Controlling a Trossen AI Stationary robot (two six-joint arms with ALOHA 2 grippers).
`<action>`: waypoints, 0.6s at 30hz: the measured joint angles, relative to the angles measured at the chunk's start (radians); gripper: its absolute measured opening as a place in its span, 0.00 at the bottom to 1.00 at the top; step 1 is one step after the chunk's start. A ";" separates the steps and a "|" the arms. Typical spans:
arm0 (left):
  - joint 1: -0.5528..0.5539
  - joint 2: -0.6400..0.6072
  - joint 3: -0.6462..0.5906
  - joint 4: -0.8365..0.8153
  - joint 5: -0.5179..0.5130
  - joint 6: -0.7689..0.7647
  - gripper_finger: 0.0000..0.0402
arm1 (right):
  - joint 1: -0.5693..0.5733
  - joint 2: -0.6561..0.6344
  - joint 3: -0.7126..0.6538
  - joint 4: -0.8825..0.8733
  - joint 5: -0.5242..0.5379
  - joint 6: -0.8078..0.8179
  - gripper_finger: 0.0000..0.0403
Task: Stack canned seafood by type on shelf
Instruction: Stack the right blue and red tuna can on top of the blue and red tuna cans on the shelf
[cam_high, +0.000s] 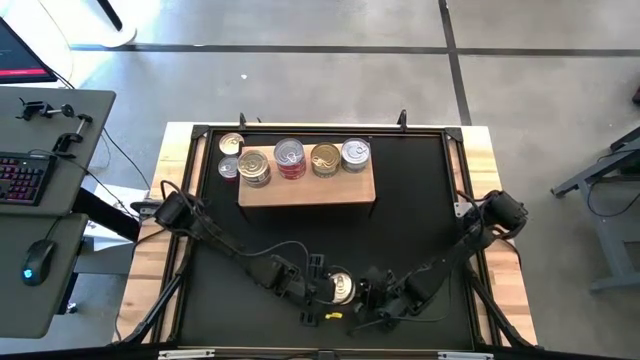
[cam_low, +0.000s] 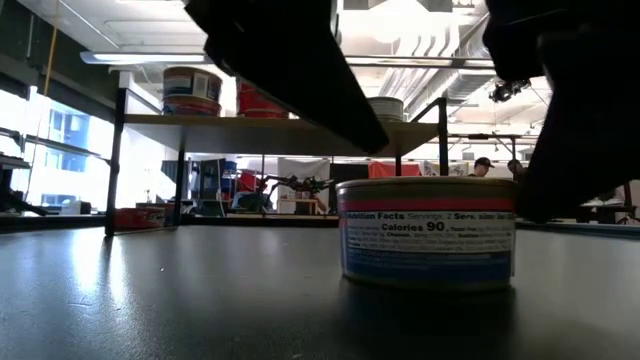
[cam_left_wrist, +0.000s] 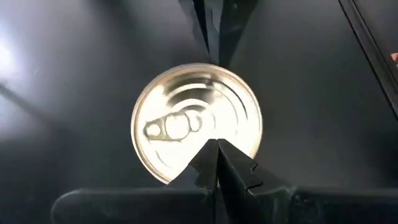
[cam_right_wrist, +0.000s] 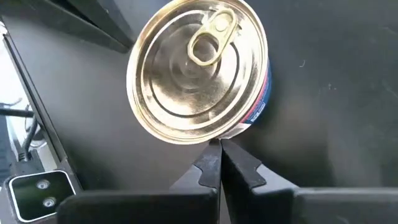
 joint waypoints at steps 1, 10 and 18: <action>0.000 -0.001 0.000 0.000 -0.004 0.006 0.00 | -0.001 0.000 0.000 0.000 -0.002 -0.008 0.00; 0.003 0.022 0.000 -0.061 -0.070 0.002 0.00 | -0.009 0.000 0.001 -0.056 -0.001 0.012 0.00; 0.005 0.028 0.001 -0.095 -0.061 -0.056 0.00 | -0.066 0.000 0.001 -0.046 -0.001 -0.015 0.00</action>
